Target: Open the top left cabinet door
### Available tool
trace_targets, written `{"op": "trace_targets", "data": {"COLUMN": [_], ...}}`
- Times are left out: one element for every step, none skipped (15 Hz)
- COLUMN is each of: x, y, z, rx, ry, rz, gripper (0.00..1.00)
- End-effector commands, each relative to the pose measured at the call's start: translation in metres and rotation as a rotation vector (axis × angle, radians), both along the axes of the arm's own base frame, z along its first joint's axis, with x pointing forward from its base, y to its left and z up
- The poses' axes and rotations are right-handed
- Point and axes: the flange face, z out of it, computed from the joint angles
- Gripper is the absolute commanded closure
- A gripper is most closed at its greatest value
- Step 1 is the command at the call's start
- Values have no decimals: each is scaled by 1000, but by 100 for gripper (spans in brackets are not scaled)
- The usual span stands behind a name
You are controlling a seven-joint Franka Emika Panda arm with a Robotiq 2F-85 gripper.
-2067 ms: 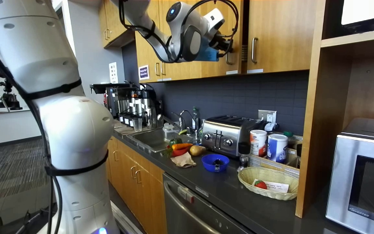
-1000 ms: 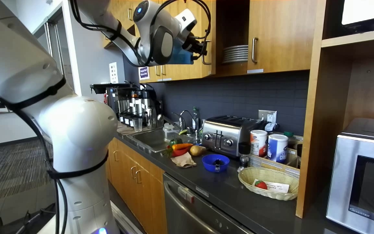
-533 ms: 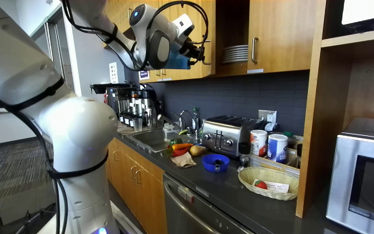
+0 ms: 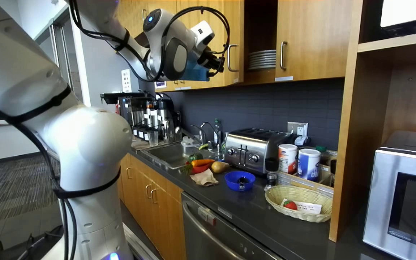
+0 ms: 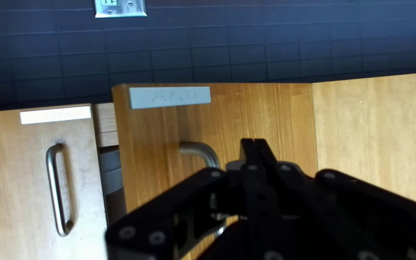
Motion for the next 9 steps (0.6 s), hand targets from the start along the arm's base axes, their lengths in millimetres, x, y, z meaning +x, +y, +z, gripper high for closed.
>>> {"op": "trace_targets", "data": {"x": [1,1,1,1,0,0,0,0,0], "y": [3,3,4,4,4,4,4,4,4], "z": [-1,-1,-1,-1,0,0,0,1,1], "rx": [-2,-2,-3,-3,-3,-2,-2,-1,-1], "ry": [-2,-2,-2,-2,-3,-4,-4,-6,-6], "rz": [16,18,18,19,18,17,14,15,14], "gripper": [100,100,100,100,100,74,73,69,63]}}
